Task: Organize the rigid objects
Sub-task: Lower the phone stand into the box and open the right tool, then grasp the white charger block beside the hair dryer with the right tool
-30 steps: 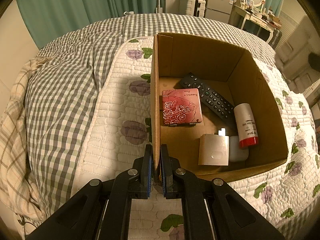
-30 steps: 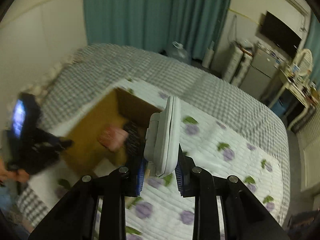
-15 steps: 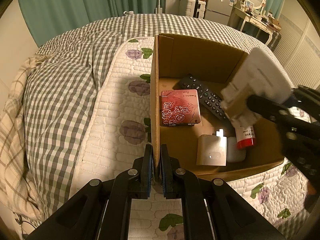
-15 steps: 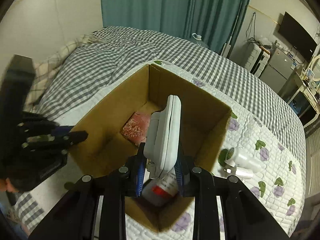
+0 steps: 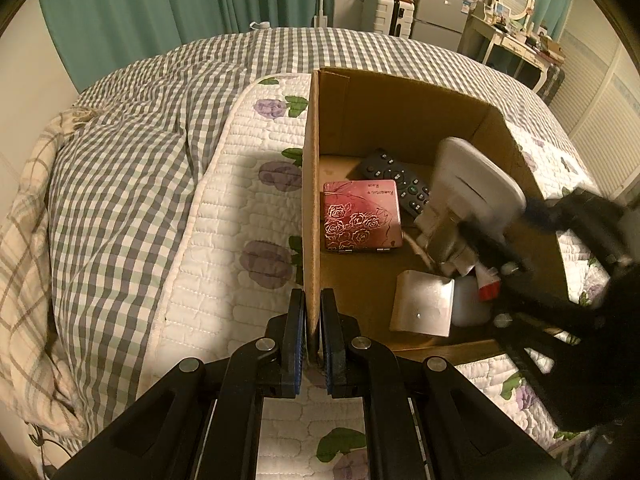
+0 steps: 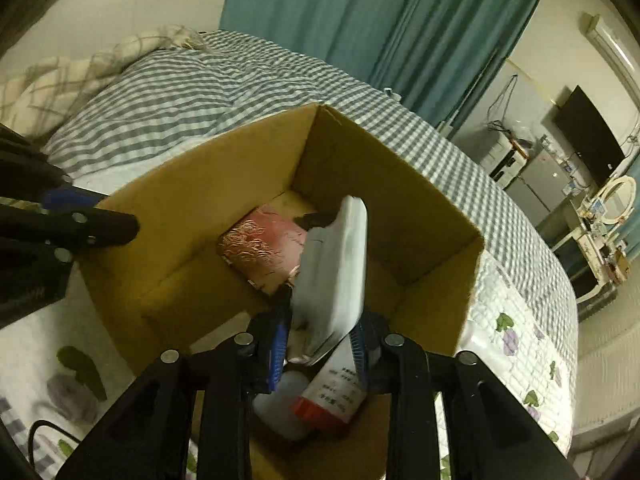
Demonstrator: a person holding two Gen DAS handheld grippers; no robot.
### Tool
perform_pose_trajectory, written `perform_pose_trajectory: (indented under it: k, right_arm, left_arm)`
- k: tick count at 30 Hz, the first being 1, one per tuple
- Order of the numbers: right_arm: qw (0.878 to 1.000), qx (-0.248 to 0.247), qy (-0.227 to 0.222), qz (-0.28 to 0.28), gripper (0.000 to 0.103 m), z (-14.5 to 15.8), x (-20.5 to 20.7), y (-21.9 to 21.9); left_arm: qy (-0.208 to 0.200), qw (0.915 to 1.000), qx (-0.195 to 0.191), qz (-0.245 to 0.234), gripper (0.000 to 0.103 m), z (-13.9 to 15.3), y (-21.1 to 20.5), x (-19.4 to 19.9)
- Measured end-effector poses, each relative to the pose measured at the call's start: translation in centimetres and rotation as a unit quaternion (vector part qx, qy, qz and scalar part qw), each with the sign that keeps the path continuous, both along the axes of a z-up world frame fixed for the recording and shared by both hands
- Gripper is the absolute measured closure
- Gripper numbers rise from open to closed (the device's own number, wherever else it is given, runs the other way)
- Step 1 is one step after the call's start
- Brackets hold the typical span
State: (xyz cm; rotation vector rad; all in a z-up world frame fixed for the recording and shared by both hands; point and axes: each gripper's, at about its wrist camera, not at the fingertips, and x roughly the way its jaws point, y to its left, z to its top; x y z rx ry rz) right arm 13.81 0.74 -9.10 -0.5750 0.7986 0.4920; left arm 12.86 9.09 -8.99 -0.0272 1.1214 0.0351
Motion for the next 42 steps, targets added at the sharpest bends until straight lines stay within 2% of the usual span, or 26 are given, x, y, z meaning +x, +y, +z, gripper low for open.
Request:
perform_pose_trajectory:
  k: [1, 2, 3, 7, 9, 11, 14, 18, 21, 26, 32, 39, 42]
  right_arm:
    - [1.0, -0.001, -0.018, -0.003, 0.064, 0.7, -0.2, -0.1]
    - [1.0, 0.002, -0.03, -0.005, 0.046, 1.3, -0.5, -0.2]
    - [0.999, 0.021, -0.034, -0.008, 0.034, 2.5, -0.6, -0.6]
    - [0.992, 0.109, -0.035, -0.049, 0.03, 7.1, 0.3, -4.1]
    - [0.983, 0.154, -0.044, -0.087, 0.02, 9.0, 1.1, -7.3]
    - [0.974, 0.178, -0.06, -0.123, 0.015, 9.7, 1.6, -10.0]
    - [0.966, 0.186, -0.067, -0.165, 0.015, 9.3, 2.8, -14.4]
    - [0.963, 0.147, -0.054, -0.219, 0.015, 5.9, 4.5, -18.3]
    - [0.962, 0.136, -0.021, -0.237, 0.015, 2.2, 5.7, -19.4]
    - [0.959, 0.144, 0.015, -0.243, 0.015, -1.7, 6.4, -19.8]
    - [0.954, 0.149, 0.034, -0.259, 0.015, -4.5, 7.1, -20.2]
    - [0.947, 0.171, 0.061, -0.263, 0.041, -6.2, 7.9, -20.5]
    - [0.946, 0.18, 0.069, -0.26, 0.045, -6.8, 8.2, -20.5]
  left_arm:
    - [0.0, 1.0, -0.002, 0.001, 0.096, 0.0, 0.0, 0.0]
    - [0.0, 1.0, -0.003, 0.001, 0.096, 0.0, 0.1, 0.0]
    - [-0.001, 1.0, -0.003, 0.002, 0.096, 0.0, 0.0, -0.1]
    - [0.0, 1.0, -0.002, 0.0, 0.096, -0.1, 0.1, 0.0]
    - [0.0, 1.0, 0.0, -0.001, 0.096, -0.1, 0.0, -0.1]
    - [0.0, 1.0, 0.0, 0.0, 0.096, 0.0, 0.1, 0.0]
    - [0.0, 1.0, 0.001, 0.0, 0.096, 0.0, 0.1, 0.1]
    - [0.001, 1.0, 0.006, 0.001, 0.096, 0.0, 0.0, 0.0]
    - [0.002, 1.0, 0.006, 0.001, 0.096, 0.0, 0.1, 0.1]
    - [0.003, 1.0, 0.007, 0.003, 0.096, -0.1, 0.0, 0.2]
    - [0.005, 1.0, 0.003, 0.003, 0.096, -0.2, 0.1, 0.3]
    - [0.008, 1.0, 0.001, 0.002, 0.096, -0.2, 0.3, 0.3]
    - [0.008, 1.0, 0.002, 0.002, 0.096, -0.3, 0.4, 0.4]
